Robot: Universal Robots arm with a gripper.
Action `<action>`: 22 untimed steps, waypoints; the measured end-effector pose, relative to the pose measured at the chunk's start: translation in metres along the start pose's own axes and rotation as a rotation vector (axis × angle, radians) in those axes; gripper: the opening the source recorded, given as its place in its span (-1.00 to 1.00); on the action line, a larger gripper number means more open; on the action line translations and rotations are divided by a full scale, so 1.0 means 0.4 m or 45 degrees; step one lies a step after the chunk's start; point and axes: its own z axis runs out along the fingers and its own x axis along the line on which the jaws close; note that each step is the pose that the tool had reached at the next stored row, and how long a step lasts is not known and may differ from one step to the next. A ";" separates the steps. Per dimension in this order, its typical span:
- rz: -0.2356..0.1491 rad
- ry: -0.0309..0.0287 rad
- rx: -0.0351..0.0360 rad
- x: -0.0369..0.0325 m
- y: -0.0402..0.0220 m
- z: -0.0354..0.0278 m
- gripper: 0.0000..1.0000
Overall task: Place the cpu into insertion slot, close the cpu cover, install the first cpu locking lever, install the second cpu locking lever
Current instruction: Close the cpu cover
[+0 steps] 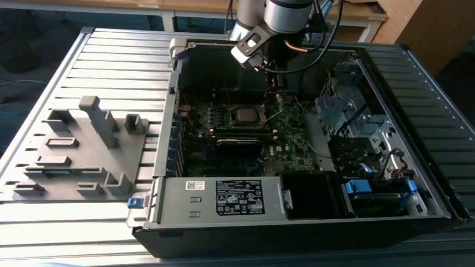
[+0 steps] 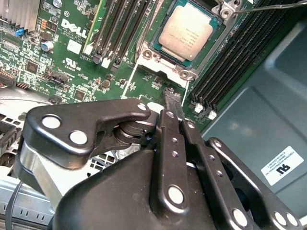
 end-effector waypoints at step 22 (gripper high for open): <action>0.000 0.0000 0.0000 0.000 0.019 0.001 -0.79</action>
